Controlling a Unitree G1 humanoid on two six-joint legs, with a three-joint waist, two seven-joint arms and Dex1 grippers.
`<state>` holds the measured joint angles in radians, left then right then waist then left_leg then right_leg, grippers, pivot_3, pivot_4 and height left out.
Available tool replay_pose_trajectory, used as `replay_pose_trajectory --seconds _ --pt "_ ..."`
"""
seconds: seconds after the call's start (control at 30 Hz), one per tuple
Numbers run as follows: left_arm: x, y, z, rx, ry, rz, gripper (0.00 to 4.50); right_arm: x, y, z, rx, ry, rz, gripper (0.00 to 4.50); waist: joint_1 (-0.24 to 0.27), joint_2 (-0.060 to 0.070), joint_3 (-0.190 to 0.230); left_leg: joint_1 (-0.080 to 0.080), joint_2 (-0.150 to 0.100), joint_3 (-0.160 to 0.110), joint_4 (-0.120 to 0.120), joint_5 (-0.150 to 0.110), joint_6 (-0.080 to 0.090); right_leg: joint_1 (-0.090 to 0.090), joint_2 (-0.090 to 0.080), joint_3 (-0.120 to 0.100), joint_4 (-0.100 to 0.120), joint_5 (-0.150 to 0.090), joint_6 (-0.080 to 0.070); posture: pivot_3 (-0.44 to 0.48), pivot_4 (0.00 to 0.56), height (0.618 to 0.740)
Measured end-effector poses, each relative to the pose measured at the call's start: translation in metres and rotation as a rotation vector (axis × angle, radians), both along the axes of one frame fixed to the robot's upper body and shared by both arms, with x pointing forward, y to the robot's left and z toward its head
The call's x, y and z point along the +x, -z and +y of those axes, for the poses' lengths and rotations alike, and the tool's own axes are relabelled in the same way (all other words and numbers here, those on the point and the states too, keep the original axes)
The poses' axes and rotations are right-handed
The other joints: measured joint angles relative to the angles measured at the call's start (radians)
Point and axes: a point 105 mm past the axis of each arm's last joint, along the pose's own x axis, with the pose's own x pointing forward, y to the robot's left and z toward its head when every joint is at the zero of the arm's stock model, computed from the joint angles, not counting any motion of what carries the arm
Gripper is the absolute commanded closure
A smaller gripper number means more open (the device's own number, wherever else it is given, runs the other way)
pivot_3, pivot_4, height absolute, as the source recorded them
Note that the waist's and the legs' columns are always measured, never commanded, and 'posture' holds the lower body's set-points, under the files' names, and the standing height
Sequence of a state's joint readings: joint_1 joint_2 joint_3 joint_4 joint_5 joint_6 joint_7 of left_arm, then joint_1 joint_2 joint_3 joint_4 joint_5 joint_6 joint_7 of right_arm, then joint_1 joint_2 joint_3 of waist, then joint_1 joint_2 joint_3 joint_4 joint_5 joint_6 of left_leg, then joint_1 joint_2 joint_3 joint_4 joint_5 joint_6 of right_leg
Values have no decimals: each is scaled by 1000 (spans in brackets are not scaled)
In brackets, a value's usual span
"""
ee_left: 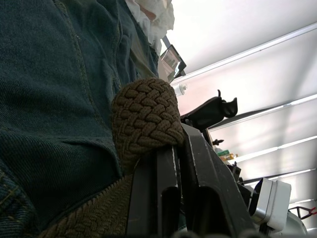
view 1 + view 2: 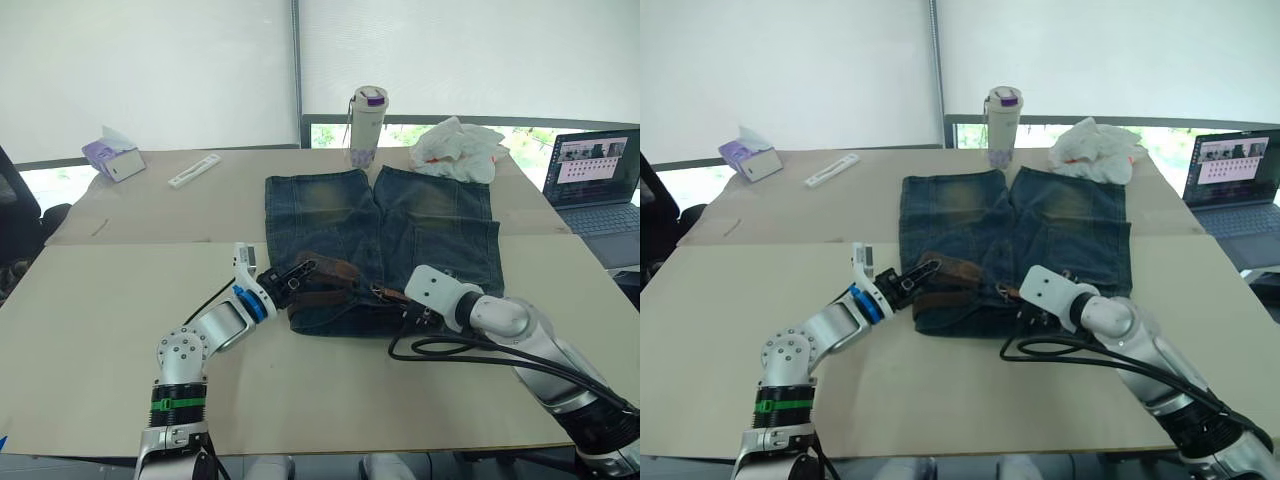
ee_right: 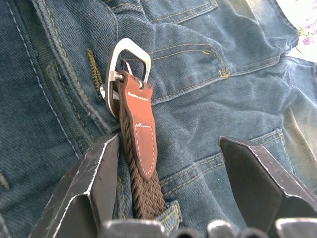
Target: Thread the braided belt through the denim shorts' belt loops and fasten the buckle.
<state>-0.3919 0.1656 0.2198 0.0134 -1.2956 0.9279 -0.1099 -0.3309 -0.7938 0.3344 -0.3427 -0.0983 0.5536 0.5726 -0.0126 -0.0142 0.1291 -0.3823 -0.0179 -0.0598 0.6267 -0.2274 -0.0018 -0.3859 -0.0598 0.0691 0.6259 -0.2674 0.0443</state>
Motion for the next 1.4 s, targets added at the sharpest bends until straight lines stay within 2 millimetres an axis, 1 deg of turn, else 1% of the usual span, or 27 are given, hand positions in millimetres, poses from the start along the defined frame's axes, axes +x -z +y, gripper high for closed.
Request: replay_pose_trajectory --seconds 0.1,0.13,0.2,0.23,0.33,0.43,0.57,0.67,0.87,1.03,1.13,1.23,1.4 --pt "0 0 -1 -1 4 1 4500 -2 5 8 45 -3 23 3120 0 0 0 0 0 0 0 0 0 0 0 0 0 0 0 0 150 740" --pt "0 0 -1 -1 4 1 4500 -4 8 9 87 16 35 3626 0 0 0 0 0 -1 0 0 0 0 0 0 0 0 0 0 150 740" --pt "0 0 0 -1 1 1 4500 -6 10 9 144 42 52 4202 0 0 0 0 0 -1 0 0 0 0 0 0 1 0 0 0 150 740" --pt "0 0 0 -2 0 1 4500 -5 8 7 209 78 50 4470 0 -1 0 0 0 -1 0 0 0 0 0 0 1 0 0 0 150 740" --pt "-2 3 2 -3 -5 9 4500 -1 1 -2 404 191 43 4470 0 -1 0 1 0 -1 0 0 0 0 0 0 2 0 0 0 150 740" --pt "-2 5 2 -1 -5 12 4500 -1 1 -7 535 261 70 4470 0 0 0 1 0 -1 0 0 0 0 0 0 2 0 0 0 150 740" --pt "-2 6 1 5 -8 14 4500 -5 3 -3 659 288 115 4470 -1 0 0 1 0 -1 0 0 0 0 0 0 2 0 0 0 150 740" --pt "-2 6 -3 4 -1 13 4500 -6 3 1 768 306 146 4470 -5 0 0 1 0 -1 -1 0 0 0 0 1 2 0 -1 0 150 740" --pt "2 3 -10 17 -7 -2 4500 -6 -7 2 682 213 76 4470 -3 0 0 1 0 1 0 0 0 0 0 0 2 0 0 0 150 740" --pt "9 -6 -18 -6 -25 -17 4500 -6 -8 3 584 140 -20 4470 -5 0 0 1 0 4 0 0 0 0 0 1 2 0 0 0 150 740" --pt "11 -4 -22 -16 -25 -3 4500 -6 -8 1 506 93 -95 4470 -3 0 0 1 0 5 0 0 0 0 0 0 2 0 0 0 150 740" --pt "11 -2 -24 -13 -26 1 4500 -7 -8 3 483 57 -134 4470 -4 0 0 1 0 5 0 0 0 0 0 1 2 0 0 0 150 740" --pt "13 -2 -28 -18 -25 8 4500 -8 -13 6 478 16 -179 4470 -3 0 0 1 0 5 0 0 0 0 0 1 2 0 0 0 150 740"
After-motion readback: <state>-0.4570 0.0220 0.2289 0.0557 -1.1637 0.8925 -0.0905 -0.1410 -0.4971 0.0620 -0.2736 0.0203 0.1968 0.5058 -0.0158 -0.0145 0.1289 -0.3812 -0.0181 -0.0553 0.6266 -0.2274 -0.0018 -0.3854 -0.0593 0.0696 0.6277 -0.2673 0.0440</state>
